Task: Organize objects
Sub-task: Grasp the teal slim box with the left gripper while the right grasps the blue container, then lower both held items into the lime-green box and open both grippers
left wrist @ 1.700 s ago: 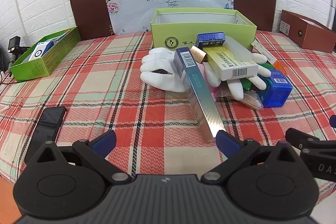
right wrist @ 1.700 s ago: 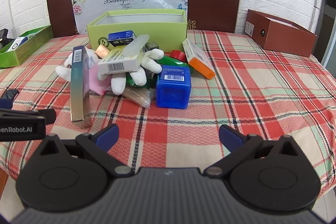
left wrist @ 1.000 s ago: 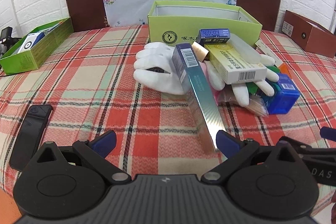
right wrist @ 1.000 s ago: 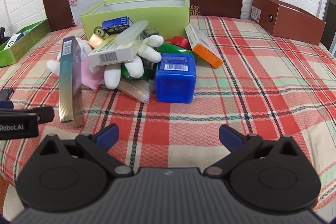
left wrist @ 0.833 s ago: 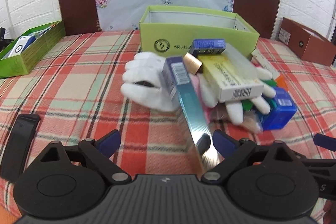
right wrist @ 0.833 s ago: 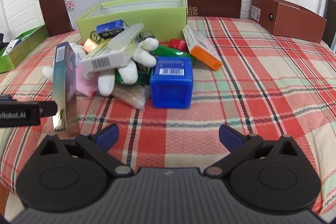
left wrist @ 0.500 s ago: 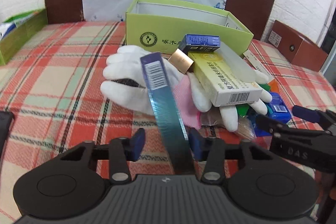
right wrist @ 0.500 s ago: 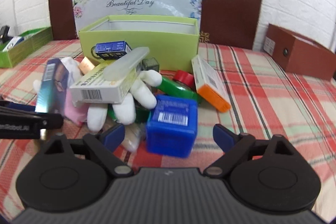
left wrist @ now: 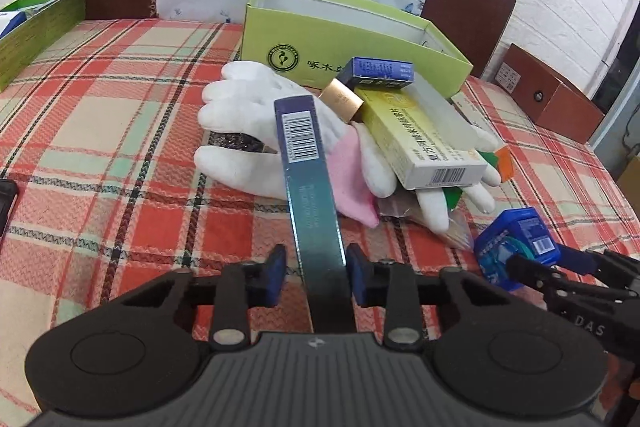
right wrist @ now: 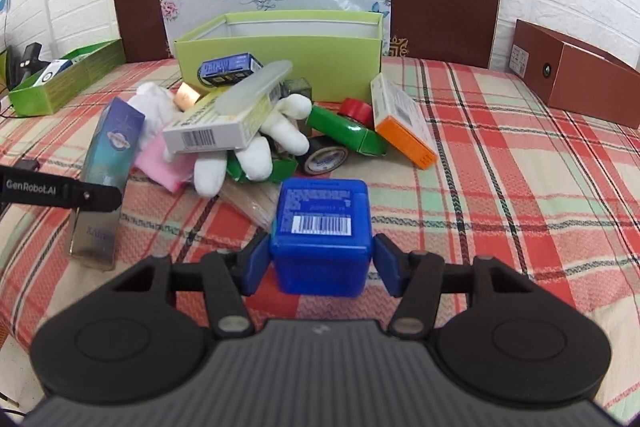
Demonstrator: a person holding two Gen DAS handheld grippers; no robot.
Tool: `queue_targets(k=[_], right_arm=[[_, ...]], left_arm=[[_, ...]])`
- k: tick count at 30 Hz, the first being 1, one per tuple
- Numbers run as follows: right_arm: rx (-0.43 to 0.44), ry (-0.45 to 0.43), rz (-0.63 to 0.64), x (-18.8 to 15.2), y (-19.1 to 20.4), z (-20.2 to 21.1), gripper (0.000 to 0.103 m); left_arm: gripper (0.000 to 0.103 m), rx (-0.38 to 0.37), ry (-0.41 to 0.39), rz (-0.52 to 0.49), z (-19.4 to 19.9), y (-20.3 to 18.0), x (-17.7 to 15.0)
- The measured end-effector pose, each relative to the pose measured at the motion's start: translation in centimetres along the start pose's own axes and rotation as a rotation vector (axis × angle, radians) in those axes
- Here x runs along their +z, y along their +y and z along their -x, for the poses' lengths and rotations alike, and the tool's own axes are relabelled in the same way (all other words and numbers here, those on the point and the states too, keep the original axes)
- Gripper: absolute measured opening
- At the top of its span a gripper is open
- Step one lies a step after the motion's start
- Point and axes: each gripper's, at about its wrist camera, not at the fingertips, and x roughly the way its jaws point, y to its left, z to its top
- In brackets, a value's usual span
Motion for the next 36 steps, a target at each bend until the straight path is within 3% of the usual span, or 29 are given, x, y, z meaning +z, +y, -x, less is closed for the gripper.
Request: queue_targets(k=[6,7,9,12,19,27,32,36], right_arm=[[-0.012,-0.016,0.01,0.7,0.8,-0.8,0.061],[-0.016,-0.016,0.015,0.7,0.8,-1.0,0.061],[-0.015,-0.011,0.016,0.6,0.8,-1.4,0.055],[-0.003,-0.008,0.011,0.4,0.6,-1.2,0.054],[0.076,-0.07,0.002,1.2,0.1,3.2,0.054],[0.128,-0.236,0.05,7.5,0.1,5.1,0.054],[0.142,-0.294,0.078,13.4,1.0,2.5,0.054],[0.134,-0.316,0.075,17.8,1.9,-1.6,0.054]], left_arm=[[0.032,0.011,-0.007,0.009,-0.2,0.1,0.0],[0.029,0.005,-0.005,0.003,-0.2,0.1,-0.1],[0.025,-0.008,-0.005,-0.003,-0.2,0.0,-0.2],[0.022,-0.027,-0.005,-0.027,0.9,-0.2,-0.3],[0.022,-0.103,-0.117,-0.08,5.4,-0.9,1.3],[0.022,-0.141,-0.27,-0.137,7.0,-2.3,8.1],[0.022,-0.101,-0.349,-0.172,5.1,-2.9,13.9],[0.022,-0.094,-0.346,-0.151,1.6,-2.4,18.5]])
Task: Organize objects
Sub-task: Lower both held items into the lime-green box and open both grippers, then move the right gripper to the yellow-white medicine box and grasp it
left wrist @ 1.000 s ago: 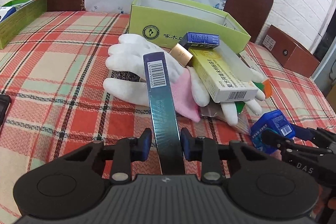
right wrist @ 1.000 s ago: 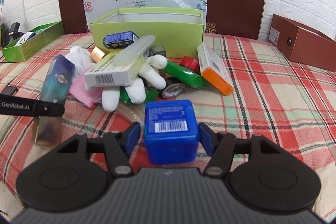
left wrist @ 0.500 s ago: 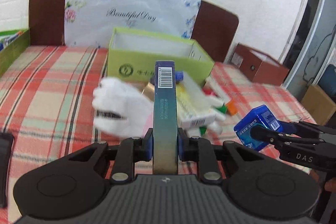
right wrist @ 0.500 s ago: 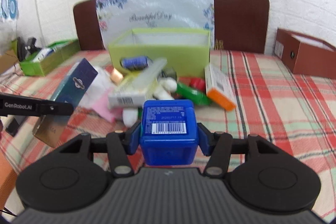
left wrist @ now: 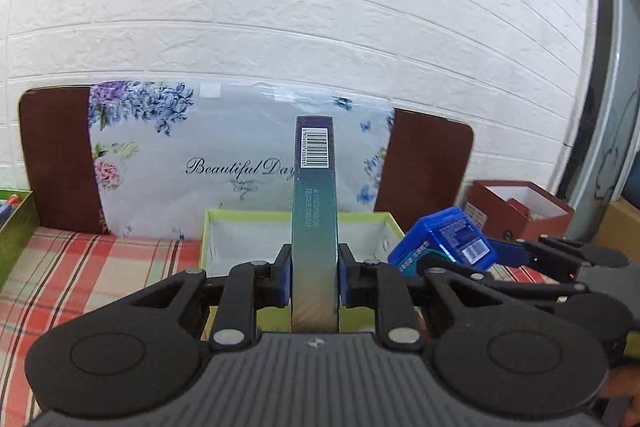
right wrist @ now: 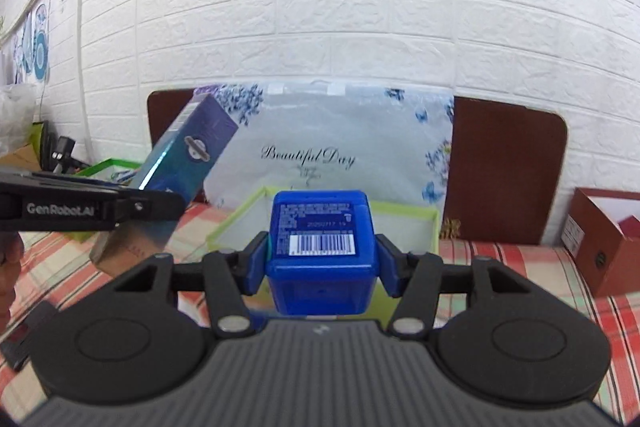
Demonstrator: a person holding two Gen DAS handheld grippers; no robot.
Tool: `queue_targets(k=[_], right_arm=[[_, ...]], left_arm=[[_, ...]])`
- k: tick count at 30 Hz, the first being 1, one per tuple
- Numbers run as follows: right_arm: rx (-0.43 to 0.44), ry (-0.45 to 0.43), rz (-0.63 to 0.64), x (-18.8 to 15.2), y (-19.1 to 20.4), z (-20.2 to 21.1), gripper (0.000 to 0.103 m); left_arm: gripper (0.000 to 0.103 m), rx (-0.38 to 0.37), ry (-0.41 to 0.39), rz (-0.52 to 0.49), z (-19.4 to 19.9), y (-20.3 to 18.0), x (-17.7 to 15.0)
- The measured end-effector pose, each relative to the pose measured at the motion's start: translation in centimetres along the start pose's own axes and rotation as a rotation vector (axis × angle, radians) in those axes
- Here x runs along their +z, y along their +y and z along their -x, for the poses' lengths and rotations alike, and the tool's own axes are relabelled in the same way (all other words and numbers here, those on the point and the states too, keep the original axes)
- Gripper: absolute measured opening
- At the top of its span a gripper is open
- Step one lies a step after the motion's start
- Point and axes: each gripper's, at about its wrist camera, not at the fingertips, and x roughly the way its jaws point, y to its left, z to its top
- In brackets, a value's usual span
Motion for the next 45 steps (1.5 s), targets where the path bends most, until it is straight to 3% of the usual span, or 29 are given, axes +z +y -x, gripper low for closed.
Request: queue_targets(k=[7,11,18,19,21,22,23,25,28,30,36,41,45], right_arm=[[-0.06,0.034,0.04,1.2,-0.3,-9.9,0.054],[-0.058,0.098,0.038,0.3,-0.9,-14.7,0.054],[-0.013,0.238,0.012,-2.0,-1.5,-20.4,0.054],[-0.009,0.252,0.007,-2.3,-1.5,-21.0,0.054],[0.011,0.284,0.004,-2.7,-1.5,-21.8,0.054],[0.021,0.297,0.006,-2.9,-1.4,-22.1,0.057],[0.025,0.29,0.019,-3.1,-1.3,-22.0,0.062],[0.013,0.261,0.059,-3.1,-0.9,-21.5,0.088],[-0.017,0.203,0.078,-1.9,-0.9,-19.6,0.091],[-0.046,0.152,0.059,-0.7,-1.3,-17.3,0.102],[-0.079,-0.003,0.022,0.8,-2.1,-8.1,0.103],[-0.05,-0.049,0.002,-0.3,-1.5,-0.8,0.103],[-0.085,-0.069,0.008,-2.6,-0.7,3.5,0.103]], left_arm=[[0.022,0.036,0.024,-0.019,-9.1,2.4,2.1],[0.022,0.038,0.114,-0.011,-13.4,3.9,1.1],[0.024,0.062,0.152,0.003,-16.2,6.0,-1.0],[0.03,0.054,0.141,0.012,-16.2,6.3,-1.1],[0.08,0.042,0.139,0.04,-16.1,6.7,-1.1],[0.085,0.053,0.122,0.054,-15.8,6.8,-1.1],[0.086,0.063,0.096,0.057,-15.3,6.8,-1.1],[0.086,0.069,0.073,0.047,-14.3,6.6,-0.6],[0.086,0.088,0.029,0.068,-11.7,6.3,0.3],[0.086,0.087,-0.006,0.08,-9.4,6.0,0.9],[0.089,0.113,-0.035,0.129,-2.0,4.2,0.2],[0.089,0.124,-0.015,0.134,3.0,2.0,-2.8],[0.089,0.122,0.001,0.17,6.2,0.9,-6.5]])
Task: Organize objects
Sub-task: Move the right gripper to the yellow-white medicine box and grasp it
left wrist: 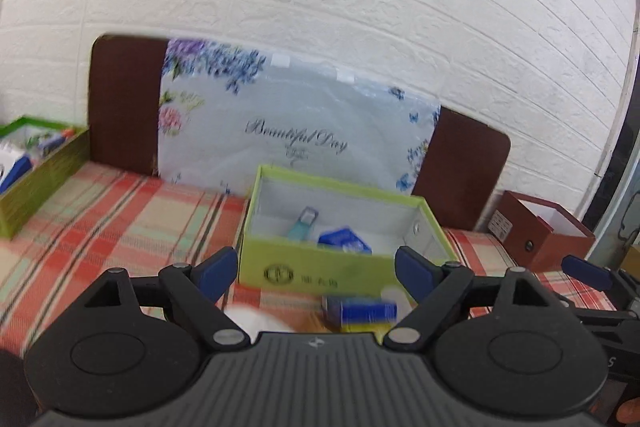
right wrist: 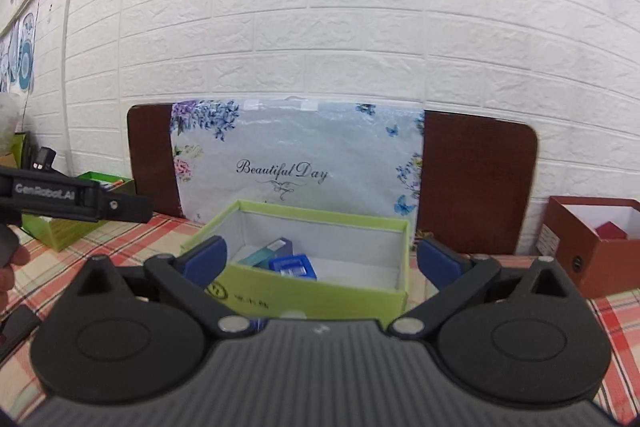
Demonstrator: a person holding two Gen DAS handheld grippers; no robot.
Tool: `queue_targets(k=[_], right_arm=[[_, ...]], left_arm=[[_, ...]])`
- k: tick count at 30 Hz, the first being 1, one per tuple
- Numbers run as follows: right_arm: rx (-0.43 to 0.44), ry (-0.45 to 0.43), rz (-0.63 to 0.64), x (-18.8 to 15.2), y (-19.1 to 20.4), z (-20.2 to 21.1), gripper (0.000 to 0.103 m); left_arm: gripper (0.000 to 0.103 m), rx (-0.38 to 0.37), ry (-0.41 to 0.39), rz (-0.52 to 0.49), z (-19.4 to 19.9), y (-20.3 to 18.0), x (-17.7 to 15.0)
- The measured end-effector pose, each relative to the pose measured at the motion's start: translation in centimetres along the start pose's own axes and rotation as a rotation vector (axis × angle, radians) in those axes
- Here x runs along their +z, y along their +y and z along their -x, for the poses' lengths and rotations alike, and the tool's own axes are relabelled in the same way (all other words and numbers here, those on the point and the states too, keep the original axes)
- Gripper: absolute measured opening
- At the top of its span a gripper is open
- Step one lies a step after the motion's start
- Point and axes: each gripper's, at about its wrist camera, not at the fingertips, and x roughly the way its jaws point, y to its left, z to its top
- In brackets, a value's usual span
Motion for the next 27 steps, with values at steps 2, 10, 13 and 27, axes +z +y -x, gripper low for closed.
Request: queue_targets(k=[2,10,13,27], right_arm=[[-0.049,-0.004,-0.004,-1.7,0.4,2.1,0.103],[-0.131,0.116,-0.023,-9.0,2.4,5.3,0.103],[-0.084,0.173,-0.045,-10.7,3.6,5.1,0.103],[-0.033,0.241,0.049,-10.3,8.8,-1.2,0.066]], left_arm=[[0.089,-0.006,0.043,0.011,0.8,-0.1,-1.9],[0.089,0.009,0.191,0.06,2.3,1.0,-8.2],[0.089,0.019,0.212,0.075,2.8,1.7,-8.7],[0.089,0.002,0.179,0.12,3.9,3.1,-7.9]])
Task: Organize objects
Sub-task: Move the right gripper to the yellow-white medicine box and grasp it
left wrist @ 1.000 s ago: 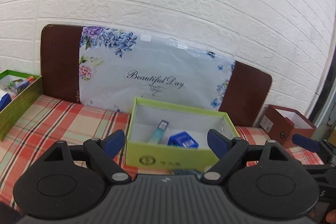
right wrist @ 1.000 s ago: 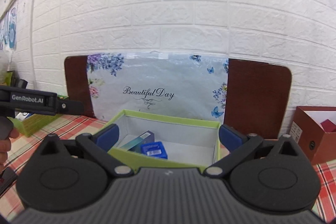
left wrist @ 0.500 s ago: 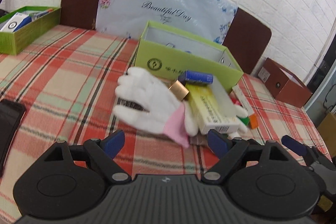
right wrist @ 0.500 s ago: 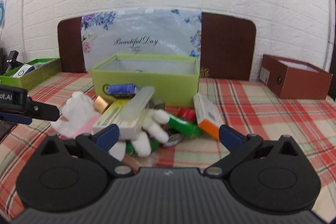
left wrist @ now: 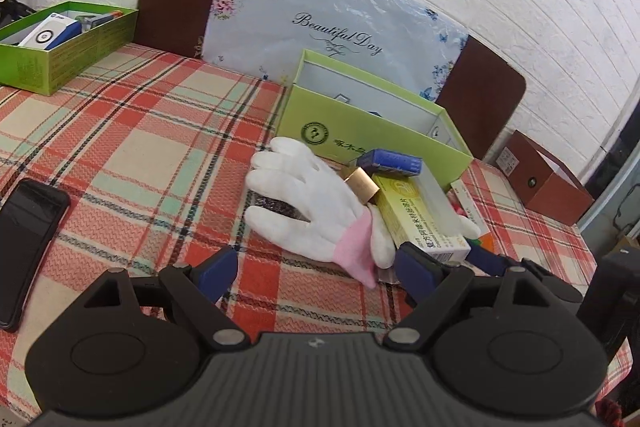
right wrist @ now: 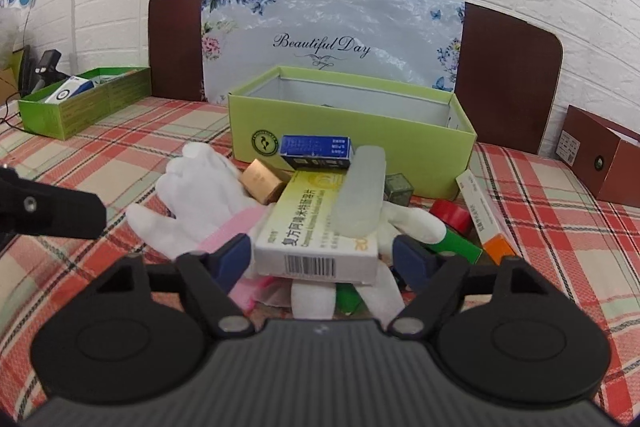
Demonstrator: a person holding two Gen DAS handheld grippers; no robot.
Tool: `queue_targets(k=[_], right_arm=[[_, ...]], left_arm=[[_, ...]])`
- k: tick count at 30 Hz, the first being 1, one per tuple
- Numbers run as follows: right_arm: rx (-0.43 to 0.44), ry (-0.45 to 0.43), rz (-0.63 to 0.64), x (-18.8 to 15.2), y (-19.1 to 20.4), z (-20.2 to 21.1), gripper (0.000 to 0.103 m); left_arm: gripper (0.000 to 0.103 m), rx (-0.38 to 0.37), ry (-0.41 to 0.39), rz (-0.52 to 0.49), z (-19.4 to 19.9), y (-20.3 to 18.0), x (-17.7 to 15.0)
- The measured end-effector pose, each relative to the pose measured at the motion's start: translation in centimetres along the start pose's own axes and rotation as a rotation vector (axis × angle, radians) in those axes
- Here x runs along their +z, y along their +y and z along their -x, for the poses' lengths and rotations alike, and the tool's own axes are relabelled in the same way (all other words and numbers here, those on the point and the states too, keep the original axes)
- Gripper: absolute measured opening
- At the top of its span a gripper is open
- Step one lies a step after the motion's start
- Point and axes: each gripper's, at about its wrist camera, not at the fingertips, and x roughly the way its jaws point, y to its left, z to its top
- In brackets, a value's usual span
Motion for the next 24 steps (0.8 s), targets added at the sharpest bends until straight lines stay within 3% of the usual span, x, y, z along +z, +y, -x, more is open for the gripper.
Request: queue_targets(k=[9,13,17,22,24], right_arm=[[0.084,0.0,0.006,-1.7,-2.1,3.9,0.066],[0.088,0.045,-0.004,-4.0,-3.3,5.5,0.065],[0.079,0.115,-0.057,-6.1,-4.9,6.2,0.065],[0.063,0.135,-0.073,-7.0,-6.2,6.6,0.066],[0.06,0.144,-0.08,-7.2,-6.7,6.7,0.066]], left_arm=[[0.089,-0.114,0.04,-0.042,-2.2,-2.9,-0.1],[0.089,-0.12,0.048,-0.062,-3.4,-4.2,0.3],[0.089,-0.172,0.049,-0.127,-5.3,-6.4,0.9],[0.088,-0.165,0.066,-0.167,-9.6,-8.5,1.9],[0.08,-0.148,0.083,-0.162,-11.1,-8.6,2.4]])
